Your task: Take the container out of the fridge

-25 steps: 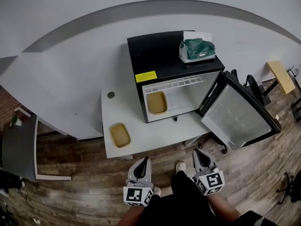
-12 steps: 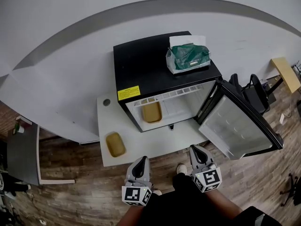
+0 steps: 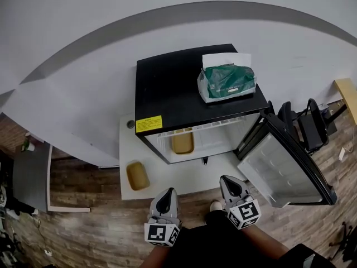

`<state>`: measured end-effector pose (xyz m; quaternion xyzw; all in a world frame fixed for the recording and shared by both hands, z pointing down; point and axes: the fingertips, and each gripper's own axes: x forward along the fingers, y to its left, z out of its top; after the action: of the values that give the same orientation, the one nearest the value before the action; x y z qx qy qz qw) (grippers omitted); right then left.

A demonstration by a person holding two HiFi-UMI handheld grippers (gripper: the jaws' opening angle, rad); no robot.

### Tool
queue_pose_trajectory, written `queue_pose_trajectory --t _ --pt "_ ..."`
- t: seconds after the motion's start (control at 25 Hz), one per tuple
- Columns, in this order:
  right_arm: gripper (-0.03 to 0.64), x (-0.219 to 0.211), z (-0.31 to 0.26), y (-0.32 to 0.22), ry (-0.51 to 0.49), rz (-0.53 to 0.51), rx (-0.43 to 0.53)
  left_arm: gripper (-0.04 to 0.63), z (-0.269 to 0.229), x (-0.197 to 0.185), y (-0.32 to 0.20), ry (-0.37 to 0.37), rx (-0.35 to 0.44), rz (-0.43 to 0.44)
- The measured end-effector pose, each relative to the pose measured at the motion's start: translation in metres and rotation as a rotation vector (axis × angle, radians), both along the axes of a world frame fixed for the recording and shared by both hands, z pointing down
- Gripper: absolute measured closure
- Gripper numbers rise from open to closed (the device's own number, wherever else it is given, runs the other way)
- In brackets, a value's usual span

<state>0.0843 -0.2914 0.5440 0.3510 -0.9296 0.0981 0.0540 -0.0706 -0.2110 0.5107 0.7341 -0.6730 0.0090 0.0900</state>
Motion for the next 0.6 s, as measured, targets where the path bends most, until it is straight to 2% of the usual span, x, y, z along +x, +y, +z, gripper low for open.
queue_pose_trajectory --t 0.24,0.36,0.48,0.6 --pt "0.617 -0.005 0.005 -0.03 0.01 -0.036 0.006 0.581 0.012 -0.006 -0.016 -0.001 -0.034 -0.061" --pt "0.617 -0.006 0.016 -0.048 0.039 -0.046 -0.006 0.581 0.014 -0.009 -0.026 0.009 -0.044 -0.061" --pt "0.617 -0.006 0.035 -0.059 0.073 -0.016 -0.047 0.581 0.014 -0.006 -0.03 0.018 -0.043 -0.028" --pt "0.615 -0.012 0.05 -0.072 0.11 0.056 -0.07 0.581 0.018 -0.008 -0.037 0.063 -0.061 -0.011"
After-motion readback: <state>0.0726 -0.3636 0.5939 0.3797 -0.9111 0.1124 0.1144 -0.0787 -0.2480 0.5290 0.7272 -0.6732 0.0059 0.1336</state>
